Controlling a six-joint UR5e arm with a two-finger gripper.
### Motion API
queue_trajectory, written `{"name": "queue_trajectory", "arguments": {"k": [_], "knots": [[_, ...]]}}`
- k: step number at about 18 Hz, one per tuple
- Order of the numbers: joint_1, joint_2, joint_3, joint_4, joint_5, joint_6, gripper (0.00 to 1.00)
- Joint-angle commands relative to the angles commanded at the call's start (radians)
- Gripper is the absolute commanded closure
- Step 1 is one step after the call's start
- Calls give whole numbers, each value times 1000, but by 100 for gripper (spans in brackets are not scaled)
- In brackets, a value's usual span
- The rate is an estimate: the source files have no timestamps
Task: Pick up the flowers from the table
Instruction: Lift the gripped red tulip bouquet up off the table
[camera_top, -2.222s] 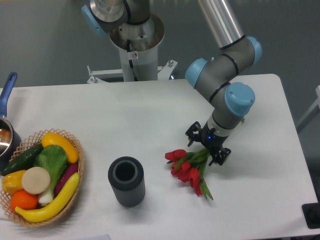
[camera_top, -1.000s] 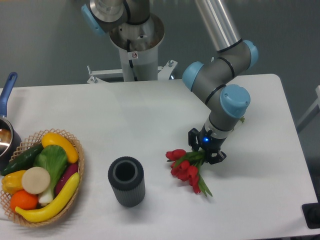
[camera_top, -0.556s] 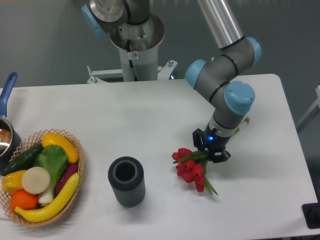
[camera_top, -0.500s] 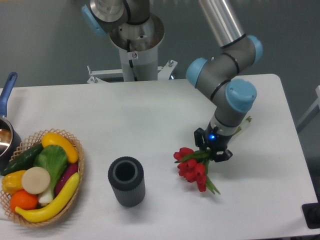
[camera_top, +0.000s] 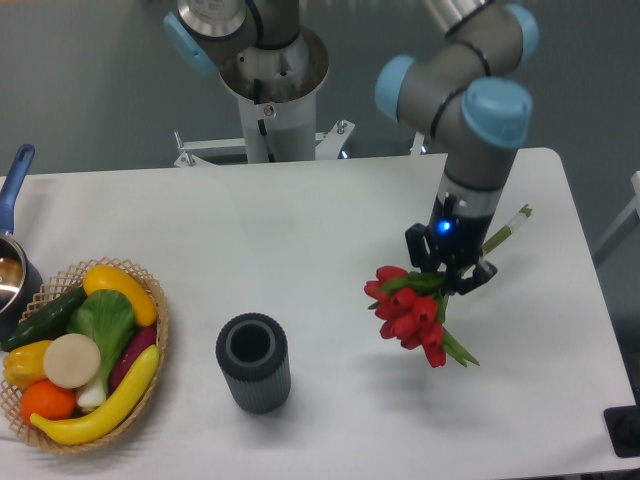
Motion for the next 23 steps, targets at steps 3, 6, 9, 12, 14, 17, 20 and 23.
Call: {"name": "queue_trajectory", "arguments": {"k": [3,6,9,12,14,17,20,23], "knots": [[-2,20,31,0,-111,-87,72],[3,51,54,3,-276,-186,72],[21,58,74,6,-405,-275,72],[54,58,83,6,-523,-318,72],[57,57,83,6,-589,-319,72],[60,49,87,8,-652,-338,72],[57,46,92,8,-666,-338,72],[57,43,95,8,-666,-338,72]]}}
